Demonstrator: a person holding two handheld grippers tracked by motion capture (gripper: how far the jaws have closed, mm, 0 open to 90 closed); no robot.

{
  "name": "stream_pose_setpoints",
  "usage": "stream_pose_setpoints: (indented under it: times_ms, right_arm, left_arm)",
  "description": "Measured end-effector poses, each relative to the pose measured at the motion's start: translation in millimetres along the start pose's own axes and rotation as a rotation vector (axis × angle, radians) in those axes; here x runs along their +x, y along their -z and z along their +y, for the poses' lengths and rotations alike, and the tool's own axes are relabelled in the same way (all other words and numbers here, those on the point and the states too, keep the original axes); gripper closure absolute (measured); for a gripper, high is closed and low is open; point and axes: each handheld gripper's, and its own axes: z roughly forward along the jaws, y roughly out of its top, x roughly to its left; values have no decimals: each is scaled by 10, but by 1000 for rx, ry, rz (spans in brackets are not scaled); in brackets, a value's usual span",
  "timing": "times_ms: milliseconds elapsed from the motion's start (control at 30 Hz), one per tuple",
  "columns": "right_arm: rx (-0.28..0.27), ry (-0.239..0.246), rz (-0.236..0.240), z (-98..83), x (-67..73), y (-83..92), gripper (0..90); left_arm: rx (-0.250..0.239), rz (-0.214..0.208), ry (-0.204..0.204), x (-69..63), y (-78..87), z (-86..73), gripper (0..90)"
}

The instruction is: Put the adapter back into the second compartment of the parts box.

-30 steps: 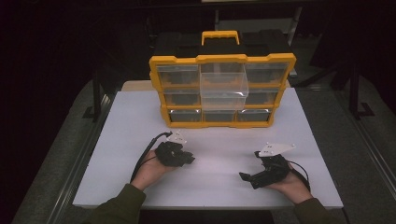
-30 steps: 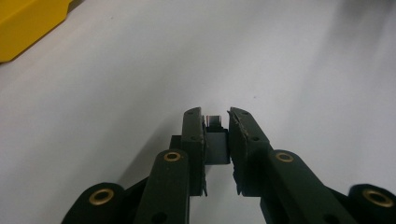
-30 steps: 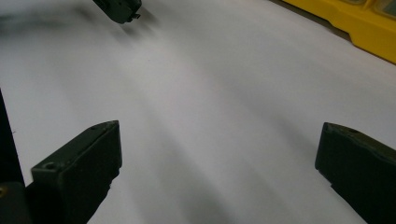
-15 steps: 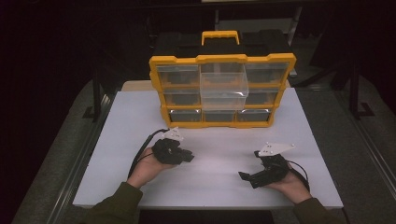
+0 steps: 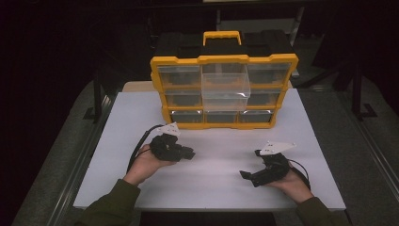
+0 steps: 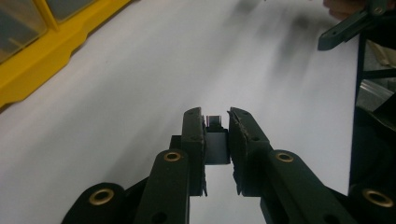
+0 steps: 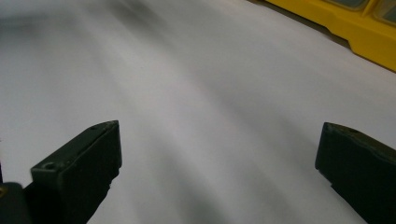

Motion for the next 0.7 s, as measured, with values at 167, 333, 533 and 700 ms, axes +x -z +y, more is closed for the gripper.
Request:
stream_pose_setpoints:
  times_ms: [167,333,533,700]
  right_arm:
    - [-2,-5,2,0,-7,-7,1]
    - [-4,-6,4,1,-6,-5,1]
    - [-6,-1,1,1,-10,-10,1]
    - [-8,1,2,2,-11,-7,1]
  left_arm:
    - [-8,-3,-10,-16,79,80,767]
    - [-13,-12,-26,-23,164,180,767]
    - [-22,-13,-40,-20,267,297,767]
    - [-27,-17,-50,-24,342,385,767]
